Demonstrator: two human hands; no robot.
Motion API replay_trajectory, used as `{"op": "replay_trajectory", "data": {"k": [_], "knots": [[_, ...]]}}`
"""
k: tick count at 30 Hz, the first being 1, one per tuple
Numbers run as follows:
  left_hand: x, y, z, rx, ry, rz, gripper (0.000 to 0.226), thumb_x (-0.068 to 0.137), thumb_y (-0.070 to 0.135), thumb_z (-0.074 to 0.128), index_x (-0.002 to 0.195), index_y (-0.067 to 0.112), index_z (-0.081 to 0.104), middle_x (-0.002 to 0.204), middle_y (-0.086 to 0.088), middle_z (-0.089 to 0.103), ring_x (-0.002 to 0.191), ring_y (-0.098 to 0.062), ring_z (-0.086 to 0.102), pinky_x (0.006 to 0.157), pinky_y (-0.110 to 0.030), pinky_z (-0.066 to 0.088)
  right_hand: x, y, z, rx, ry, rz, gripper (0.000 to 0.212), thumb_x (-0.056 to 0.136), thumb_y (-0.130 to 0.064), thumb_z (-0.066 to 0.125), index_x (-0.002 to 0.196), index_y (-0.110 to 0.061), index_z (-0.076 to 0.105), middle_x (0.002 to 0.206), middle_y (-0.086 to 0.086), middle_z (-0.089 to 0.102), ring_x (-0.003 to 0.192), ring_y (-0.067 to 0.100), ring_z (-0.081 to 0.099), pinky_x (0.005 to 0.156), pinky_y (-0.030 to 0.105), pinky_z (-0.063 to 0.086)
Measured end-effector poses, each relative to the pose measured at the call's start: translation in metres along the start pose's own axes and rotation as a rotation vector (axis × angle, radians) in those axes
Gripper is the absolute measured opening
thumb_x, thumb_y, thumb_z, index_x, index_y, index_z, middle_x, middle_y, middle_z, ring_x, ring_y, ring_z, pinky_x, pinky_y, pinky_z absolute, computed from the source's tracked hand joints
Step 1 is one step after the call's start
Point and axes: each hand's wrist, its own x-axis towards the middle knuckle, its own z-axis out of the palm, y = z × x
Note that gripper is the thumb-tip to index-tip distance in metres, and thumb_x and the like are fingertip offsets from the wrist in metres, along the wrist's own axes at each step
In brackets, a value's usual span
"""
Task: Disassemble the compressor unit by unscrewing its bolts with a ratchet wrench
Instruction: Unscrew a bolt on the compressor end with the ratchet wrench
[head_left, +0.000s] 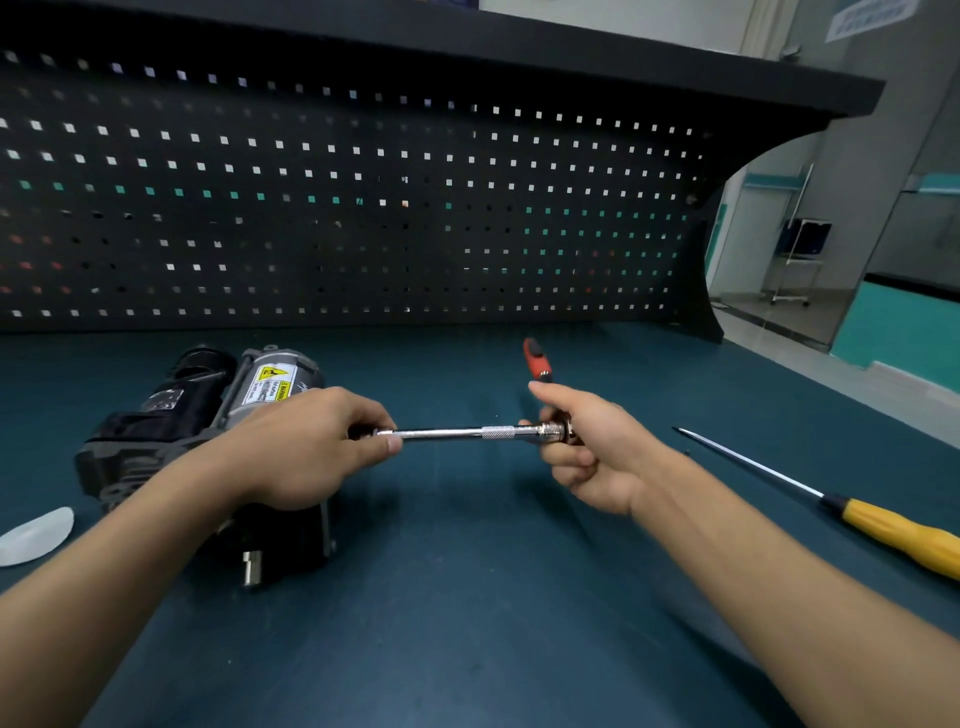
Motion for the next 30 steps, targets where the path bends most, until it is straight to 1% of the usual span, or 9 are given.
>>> {"op": "replay_trajectory", "data": {"k": [4,7,9,12,17,21,24,27,30], "knots": [[-0.001,0.001,0.0,0.0,0.004,-0.007,0.024,0.094,0.055,0.051,0.091,0.036,0.065,0.073,0.027,0.061,0.066,0.002,0.056,0.067,-0.027,0.046,0.002,0.003,-0.004,-0.077,-0.041,0.03,0.037,0.092,-0.033,0.07,0.071,-0.021,0.042,0.056,-0.004,0.039,0.034,0.006,0.022,0.034,0.018,0.016],[-0.001,0.001,0.0,-0.005,0.015,-0.011,0.022,0.094,0.055,0.052,0.091,0.037,0.065,0.072,0.026,0.062,0.069,0.0,0.057,0.068,-0.028,0.046,0.004,0.004,-0.004,-0.123,-0.051,-0.062,0.033,0.091,-0.036,0.071,0.079,-0.019,0.045,0.066,-0.002,0.058,0.036,0.006,0.026,0.036,0.018,0.018],[-0.002,0.001,0.001,-0.009,0.025,-0.009,0.021,0.093,0.056,0.053,0.089,0.038,0.064,0.071,0.03,0.06,0.069,0.001,0.056,0.066,-0.027,0.044,0.004,0.005,-0.004,-0.15,-0.064,-0.142,0.033,0.09,-0.038,0.072,0.082,-0.018,0.048,0.075,0.0,0.068,0.037,0.007,0.028,0.037,0.018,0.02],[-0.003,0.002,0.001,-0.004,0.056,-0.006,0.018,0.088,0.057,0.059,0.085,0.04,0.062,0.072,0.031,0.06,0.071,0.002,0.057,0.066,-0.027,0.044,0.005,0.009,-0.004,-0.196,-0.071,-0.304,0.034,0.09,-0.033,0.073,0.077,-0.015,0.046,0.072,0.002,0.068,0.039,0.009,0.031,0.038,0.02,0.022],[-0.005,0.003,0.002,0.0,0.081,-0.008,0.019,0.083,0.058,0.064,0.08,0.04,0.061,0.073,0.031,0.061,0.069,0.002,0.058,0.064,-0.027,0.045,0.006,0.013,-0.004,-0.216,-0.052,-0.584,0.041,0.088,-0.015,0.076,0.065,-0.018,0.042,0.071,0.015,0.06,0.055,0.006,0.06,0.043,0.013,0.036],[-0.005,0.003,0.002,0.009,0.092,0.004,0.022,0.09,0.057,0.054,0.083,0.039,0.062,0.074,0.037,0.058,0.067,0.005,0.056,0.06,-0.024,0.039,0.01,0.019,-0.003,-0.289,0.031,-0.785,0.045,0.082,-0.006,0.08,0.057,-0.018,0.044,0.067,0.004,0.062,0.055,0.006,0.056,0.055,0.015,0.044],[-0.004,0.002,0.002,-0.017,0.08,0.0,0.026,0.093,0.056,0.051,0.085,0.036,0.065,0.07,0.028,0.06,0.064,0.003,0.055,0.06,-0.026,0.042,0.012,0.023,-0.001,-0.267,0.051,-0.896,0.048,0.077,0.001,0.082,0.054,-0.021,0.046,0.066,-0.002,0.061,0.062,0.011,0.058,0.065,0.02,0.049],[-0.004,0.002,0.001,-0.026,0.055,0.004,0.027,0.094,0.054,0.051,0.085,0.034,0.066,0.066,0.024,0.06,0.06,0.0,0.054,0.06,-0.028,0.043,0.013,0.025,-0.001,-0.278,0.069,-0.918,0.048,0.077,-0.003,0.083,0.053,-0.024,0.047,0.065,-0.004,0.061,0.062,0.011,0.058,0.066,0.023,0.05],[-0.003,0.003,0.001,-0.007,0.046,0.005,0.027,0.094,0.054,0.051,0.086,0.033,0.066,0.069,0.024,0.06,0.063,-0.002,0.055,0.063,-0.028,0.044,0.013,0.026,-0.001,-0.345,0.123,-0.831,0.043,0.081,-0.017,0.083,0.056,-0.023,0.049,0.062,0.0,0.057,0.061,0.014,0.053,0.064,0.026,0.049]]}}
